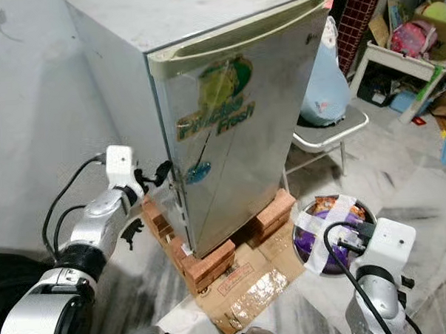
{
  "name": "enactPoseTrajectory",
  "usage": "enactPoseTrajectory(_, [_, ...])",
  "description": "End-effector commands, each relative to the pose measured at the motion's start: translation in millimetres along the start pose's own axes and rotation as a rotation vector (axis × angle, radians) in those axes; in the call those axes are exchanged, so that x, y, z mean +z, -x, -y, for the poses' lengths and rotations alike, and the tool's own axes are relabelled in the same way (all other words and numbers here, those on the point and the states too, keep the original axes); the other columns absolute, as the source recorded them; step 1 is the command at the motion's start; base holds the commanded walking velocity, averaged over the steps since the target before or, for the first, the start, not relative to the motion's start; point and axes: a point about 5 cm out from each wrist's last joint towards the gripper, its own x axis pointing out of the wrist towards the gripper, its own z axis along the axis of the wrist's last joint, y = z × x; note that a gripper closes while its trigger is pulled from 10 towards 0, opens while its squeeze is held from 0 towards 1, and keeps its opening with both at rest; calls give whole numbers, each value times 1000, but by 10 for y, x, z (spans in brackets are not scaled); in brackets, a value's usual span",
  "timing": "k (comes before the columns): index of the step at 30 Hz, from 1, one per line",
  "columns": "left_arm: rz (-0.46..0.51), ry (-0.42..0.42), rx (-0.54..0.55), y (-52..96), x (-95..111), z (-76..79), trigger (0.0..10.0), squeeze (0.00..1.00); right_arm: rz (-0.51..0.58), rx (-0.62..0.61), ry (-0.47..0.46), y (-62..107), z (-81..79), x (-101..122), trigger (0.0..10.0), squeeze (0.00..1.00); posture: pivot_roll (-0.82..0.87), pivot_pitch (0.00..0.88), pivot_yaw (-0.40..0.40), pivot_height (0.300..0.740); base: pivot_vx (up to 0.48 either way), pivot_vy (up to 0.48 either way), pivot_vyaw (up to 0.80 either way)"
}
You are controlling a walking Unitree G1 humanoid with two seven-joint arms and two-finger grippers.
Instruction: Restocking fridge
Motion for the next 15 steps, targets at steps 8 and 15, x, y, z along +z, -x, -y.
enactPoseTrajectory(8, [-71, -164, -372, -46, -105, 576, 10000, 0, -23, -4, -67, 139, 147, -34, 10000, 0, -27, 0, -15, 740, 0, 0, 0])
enactPoseTrajectory(15, [-49, -346, -922, 204, -217, 1150, 10000, 0, -164, -129, -179, 191, 323, -283, 10000, 0, -27, 0, -16, 740, 0, 0, 0])
